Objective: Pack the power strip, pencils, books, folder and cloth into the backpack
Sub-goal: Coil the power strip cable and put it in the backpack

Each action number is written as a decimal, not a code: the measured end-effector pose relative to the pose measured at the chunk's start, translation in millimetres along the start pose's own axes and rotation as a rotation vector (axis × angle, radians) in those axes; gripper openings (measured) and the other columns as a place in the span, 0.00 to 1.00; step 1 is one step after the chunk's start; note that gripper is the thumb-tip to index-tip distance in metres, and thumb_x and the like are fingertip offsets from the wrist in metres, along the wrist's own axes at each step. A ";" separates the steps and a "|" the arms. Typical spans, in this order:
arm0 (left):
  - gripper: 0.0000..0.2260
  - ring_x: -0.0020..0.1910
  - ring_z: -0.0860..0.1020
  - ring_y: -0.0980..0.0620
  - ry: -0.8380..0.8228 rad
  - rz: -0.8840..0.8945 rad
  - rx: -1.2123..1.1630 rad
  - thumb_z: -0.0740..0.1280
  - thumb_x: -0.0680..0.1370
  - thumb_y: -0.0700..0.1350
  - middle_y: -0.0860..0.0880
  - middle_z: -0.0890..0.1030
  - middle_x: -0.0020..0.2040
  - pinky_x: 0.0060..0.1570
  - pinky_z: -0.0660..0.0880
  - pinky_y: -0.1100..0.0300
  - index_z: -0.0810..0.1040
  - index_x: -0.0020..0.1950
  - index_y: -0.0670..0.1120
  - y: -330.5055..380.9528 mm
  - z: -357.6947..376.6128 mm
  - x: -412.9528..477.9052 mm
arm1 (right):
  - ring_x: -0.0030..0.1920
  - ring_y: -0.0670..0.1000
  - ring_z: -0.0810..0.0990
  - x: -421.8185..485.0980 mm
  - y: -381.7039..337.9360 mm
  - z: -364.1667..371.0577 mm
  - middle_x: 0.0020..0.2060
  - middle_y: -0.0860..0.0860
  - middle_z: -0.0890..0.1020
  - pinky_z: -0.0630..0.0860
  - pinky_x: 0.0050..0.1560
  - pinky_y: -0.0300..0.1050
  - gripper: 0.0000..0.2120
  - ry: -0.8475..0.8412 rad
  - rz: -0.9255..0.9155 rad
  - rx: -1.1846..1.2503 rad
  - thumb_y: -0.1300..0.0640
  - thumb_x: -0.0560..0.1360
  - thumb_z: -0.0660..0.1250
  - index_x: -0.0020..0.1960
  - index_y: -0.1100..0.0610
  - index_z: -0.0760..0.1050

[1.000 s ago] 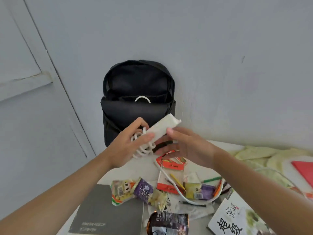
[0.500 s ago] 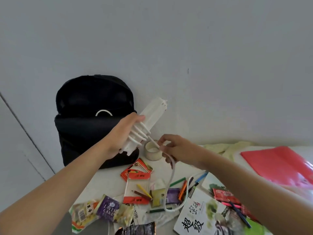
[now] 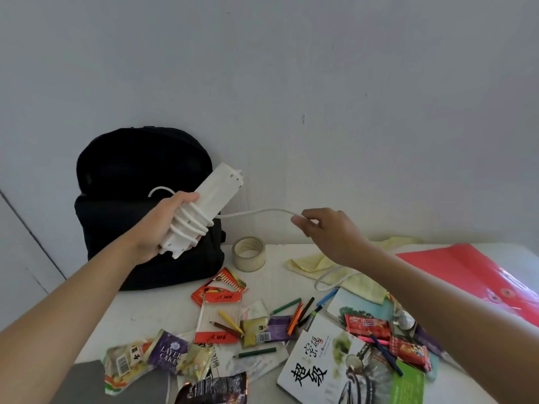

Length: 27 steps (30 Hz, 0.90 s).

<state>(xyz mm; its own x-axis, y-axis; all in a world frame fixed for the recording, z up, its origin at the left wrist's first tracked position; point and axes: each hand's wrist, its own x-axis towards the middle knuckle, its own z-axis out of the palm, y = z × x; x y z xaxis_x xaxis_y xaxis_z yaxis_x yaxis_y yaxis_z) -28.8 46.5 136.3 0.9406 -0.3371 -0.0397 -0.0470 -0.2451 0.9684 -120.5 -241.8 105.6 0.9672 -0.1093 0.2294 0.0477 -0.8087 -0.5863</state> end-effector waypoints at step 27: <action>0.30 0.51 0.80 0.43 -0.336 0.426 0.394 0.45 0.82 0.69 0.45 0.82 0.50 0.61 0.74 0.40 0.79 0.56 0.50 26.9 65.6 -37.8 | 0.32 0.52 0.62 15.4 -58.8 -53.7 0.28 0.51 0.64 0.60 0.33 0.44 0.31 0.148 -0.179 0.456 0.38 0.65 0.78 0.32 0.63 0.66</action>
<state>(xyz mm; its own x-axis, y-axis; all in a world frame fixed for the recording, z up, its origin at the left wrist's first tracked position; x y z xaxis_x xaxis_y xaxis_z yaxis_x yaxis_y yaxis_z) -87.7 -7.0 147.7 0.6598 -0.7271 0.1900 -0.5702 -0.3197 0.7567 -121.8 -227.0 185.3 0.8897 -0.0999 0.4454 0.3453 -0.4911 -0.7998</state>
